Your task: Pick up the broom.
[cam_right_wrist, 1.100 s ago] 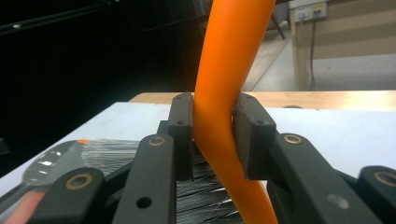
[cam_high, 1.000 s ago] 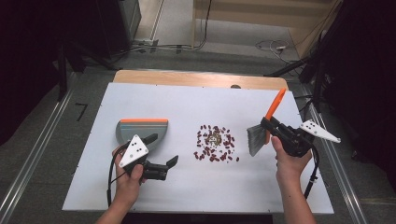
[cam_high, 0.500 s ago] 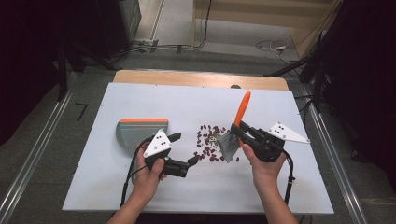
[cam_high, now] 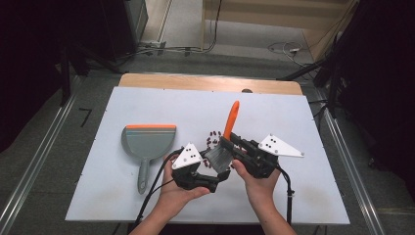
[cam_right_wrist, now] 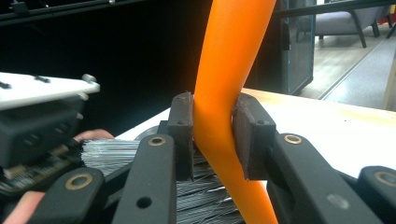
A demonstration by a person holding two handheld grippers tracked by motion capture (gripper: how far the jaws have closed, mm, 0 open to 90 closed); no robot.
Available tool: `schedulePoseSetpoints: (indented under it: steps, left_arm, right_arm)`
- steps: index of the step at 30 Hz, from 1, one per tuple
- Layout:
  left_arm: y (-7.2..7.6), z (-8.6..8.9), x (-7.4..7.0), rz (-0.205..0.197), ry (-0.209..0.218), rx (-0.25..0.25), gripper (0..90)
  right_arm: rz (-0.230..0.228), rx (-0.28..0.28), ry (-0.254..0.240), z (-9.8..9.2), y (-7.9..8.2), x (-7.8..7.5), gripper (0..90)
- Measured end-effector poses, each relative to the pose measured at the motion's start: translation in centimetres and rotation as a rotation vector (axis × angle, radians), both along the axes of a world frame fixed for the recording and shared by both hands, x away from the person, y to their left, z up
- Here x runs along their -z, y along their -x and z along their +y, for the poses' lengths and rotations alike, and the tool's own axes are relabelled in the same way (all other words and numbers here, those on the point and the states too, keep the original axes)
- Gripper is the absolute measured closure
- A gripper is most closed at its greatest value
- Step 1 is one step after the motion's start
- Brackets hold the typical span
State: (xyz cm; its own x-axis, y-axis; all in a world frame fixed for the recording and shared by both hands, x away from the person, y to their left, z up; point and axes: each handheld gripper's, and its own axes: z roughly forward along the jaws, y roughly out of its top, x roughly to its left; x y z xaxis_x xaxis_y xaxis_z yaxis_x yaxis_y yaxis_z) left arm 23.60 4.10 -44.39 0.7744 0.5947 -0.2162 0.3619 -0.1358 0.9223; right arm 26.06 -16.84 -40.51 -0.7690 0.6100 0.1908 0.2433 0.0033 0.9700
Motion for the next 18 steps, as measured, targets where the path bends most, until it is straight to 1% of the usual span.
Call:
schedulePoseSetpoints:
  steps: [2, 4, 5, 6, 7, 8, 9, 10, 13, 14, 18]
  left_arm:
    - [0.0, -0.4, 0.3, 0.007, -0.013, -0.011, 28.7]
    - [0.1, -0.6, 0.5, -0.008, -0.032, -0.016, 41.2]
    - [0.1, -0.6, 0.5, -0.008, -0.034, -0.017, 47.1]
    - [0.2, -0.5, 0.6, -0.008, -0.032, -0.020, 51.7]
    - [0.2, -0.3, 0.5, -0.015, -0.031, -0.029, 56.3]
    - [0.2, -0.1, 0.4, -0.019, -0.027, -0.031, 63.2]
    - [0.1, 0.1, 0.4, -0.015, -0.017, -0.028, 69.1]
    - [0.1, 0.3, 0.4, -0.013, -0.016, -0.026, 72.7]
    - [0.1, 0.6, 0.2, -0.033, -0.028, -0.027, 79.8]
    - [0.1, 0.7, 0.2, -0.032, -0.030, -0.023, 81.6]
    - [0.0, 1.3, 0.0, -0.034, -0.038, -0.005, 84.1]
  right_arm:
    - [-0.007, -0.004, 0.003, 0.4, 0.3, 0.0, 69.0]
    - [-0.020, 0.006, 0.012, 0.8, 0.7, -0.1, 69.0]
    - [-0.026, 0.008, 0.010, 0.9, 0.9, -0.2, 69.0]
    - [-0.023, 0.010, 0.009, 0.9, 1.0, -0.3, 69.0]
    - [-0.030, 0.011, 0.008, 0.9, 1.1, -0.3, 69.0]
    - [-0.033, 0.014, 0.004, 0.9, 1.2, -0.4, 69.0]
    - [-0.033, 0.014, -0.002, 0.9, 1.3, -0.4, 69.0]
    - [-0.035, 0.015, -0.008, 0.8, 1.3, -0.5, 69.0]
    - [-0.036, 0.014, -0.019, 0.8, 1.4, -0.6, 68.9]
    - [-0.042, 0.015, -0.015, 0.9, 1.5, -0.7, 68.7]
    - [-0.059, -0.004, 0.020, 1.2, 1.4, -0.9, 67.6]
